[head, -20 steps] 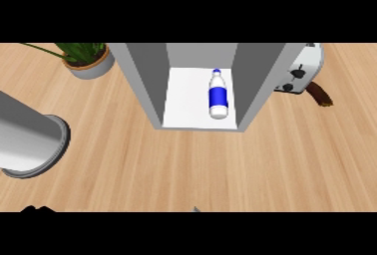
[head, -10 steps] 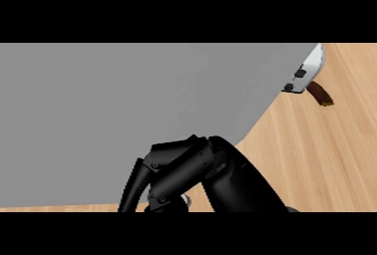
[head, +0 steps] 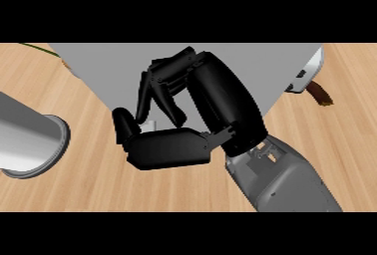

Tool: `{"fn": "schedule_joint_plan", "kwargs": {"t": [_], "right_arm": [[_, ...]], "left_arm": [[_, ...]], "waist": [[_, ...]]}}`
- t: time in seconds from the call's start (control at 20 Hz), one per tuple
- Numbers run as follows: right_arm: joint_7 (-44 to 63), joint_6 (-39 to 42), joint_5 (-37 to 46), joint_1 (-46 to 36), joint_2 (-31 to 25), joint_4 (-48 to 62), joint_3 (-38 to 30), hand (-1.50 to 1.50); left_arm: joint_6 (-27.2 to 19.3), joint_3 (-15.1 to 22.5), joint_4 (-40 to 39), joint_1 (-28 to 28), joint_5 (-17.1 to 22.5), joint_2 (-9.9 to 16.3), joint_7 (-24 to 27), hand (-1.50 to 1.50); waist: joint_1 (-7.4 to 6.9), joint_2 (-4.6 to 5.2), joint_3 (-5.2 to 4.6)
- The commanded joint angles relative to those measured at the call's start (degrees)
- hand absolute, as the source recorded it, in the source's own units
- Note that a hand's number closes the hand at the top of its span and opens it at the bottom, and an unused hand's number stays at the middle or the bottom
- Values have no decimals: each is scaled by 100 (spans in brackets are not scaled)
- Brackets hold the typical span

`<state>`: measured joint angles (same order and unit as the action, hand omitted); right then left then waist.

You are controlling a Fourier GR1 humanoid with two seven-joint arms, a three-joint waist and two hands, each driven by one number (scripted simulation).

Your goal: Pick up the bottled water, place it into the cabinet and close the cabinet

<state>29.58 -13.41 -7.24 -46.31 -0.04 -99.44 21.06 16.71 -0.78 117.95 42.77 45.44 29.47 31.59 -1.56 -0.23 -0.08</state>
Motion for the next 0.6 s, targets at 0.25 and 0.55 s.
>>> {"fn": "schedule_joint_plan", "kwargs": {"t": [0.25, 0.55], "right_arm": [[-904, 614, -264, -666, 3, 2140, -949, 150], [-1527, 736, -95, -498, -101, 2899, -1035, 150]], "left_arm": [[420, -288, -428, -141, 66, -143, -30, 150], [425, -332, -38, -42, 150, -27, -208, 150]], "waist": [[27, 48, 5], [-109, 95, 6]]}}
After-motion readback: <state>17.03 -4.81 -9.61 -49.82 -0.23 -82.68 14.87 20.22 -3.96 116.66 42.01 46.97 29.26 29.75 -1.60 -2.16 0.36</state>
